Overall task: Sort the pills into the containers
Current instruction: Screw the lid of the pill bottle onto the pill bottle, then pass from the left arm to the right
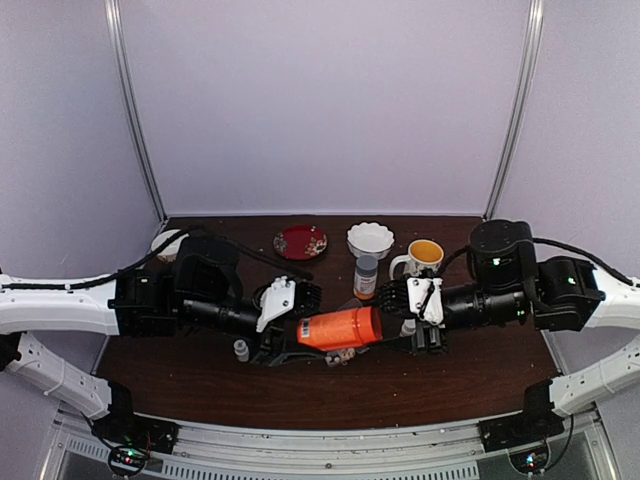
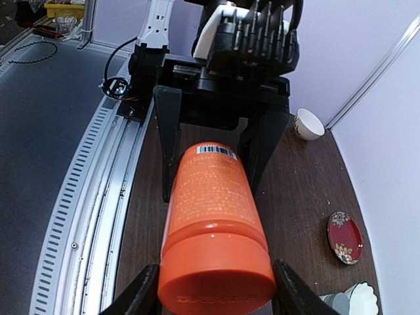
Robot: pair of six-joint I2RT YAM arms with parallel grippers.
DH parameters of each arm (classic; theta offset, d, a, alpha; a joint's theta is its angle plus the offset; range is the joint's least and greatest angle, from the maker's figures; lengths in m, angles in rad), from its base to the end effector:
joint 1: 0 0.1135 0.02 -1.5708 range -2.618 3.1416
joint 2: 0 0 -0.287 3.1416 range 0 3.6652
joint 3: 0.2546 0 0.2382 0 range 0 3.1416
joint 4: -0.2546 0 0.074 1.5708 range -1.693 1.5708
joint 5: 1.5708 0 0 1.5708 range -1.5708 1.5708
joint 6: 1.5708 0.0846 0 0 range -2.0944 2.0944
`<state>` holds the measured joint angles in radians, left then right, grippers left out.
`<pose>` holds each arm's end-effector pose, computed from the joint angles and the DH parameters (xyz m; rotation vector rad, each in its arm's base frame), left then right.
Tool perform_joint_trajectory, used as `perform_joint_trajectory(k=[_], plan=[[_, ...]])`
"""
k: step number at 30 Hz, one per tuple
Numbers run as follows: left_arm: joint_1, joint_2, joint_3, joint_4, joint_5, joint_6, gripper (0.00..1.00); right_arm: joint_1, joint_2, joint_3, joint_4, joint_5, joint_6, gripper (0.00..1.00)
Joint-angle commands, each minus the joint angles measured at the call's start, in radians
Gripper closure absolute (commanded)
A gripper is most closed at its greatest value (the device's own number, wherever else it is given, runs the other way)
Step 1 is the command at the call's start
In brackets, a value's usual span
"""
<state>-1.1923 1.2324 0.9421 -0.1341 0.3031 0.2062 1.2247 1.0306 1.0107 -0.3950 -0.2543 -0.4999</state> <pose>0.0888 -0.2916 0.3120 1.5023 1.4664 -0.9194 0.0637 0.2393 0.3522 -1.6571 1.1964 0.7145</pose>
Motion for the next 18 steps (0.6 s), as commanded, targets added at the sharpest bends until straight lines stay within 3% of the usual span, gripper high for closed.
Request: perform_joint_trajectory(k=[1,6,9,18], plan=[[-0.003,-0.019,0.006,0.095,0.006,0.005,1.0,0.008,0.01,0.029,0.069,0.052,0.204,0.77],[-0.004,-0.02,0.006,0.096,-0.005,0.012,1.0,0.008,0.006,0.036,0.09,0.116,0.422,0.94],[-0.003,-0.017,0.01,0.096,-0.015,0.015,1.0,0.007,0.006,0.065,0.041,0.129,0.489,0.99],[-0.004,-0.027,0.007,0.111,-0.048,0.031,1.0,0.008,0.003,0.096,-0.019,0.147,0.574,1.0]])
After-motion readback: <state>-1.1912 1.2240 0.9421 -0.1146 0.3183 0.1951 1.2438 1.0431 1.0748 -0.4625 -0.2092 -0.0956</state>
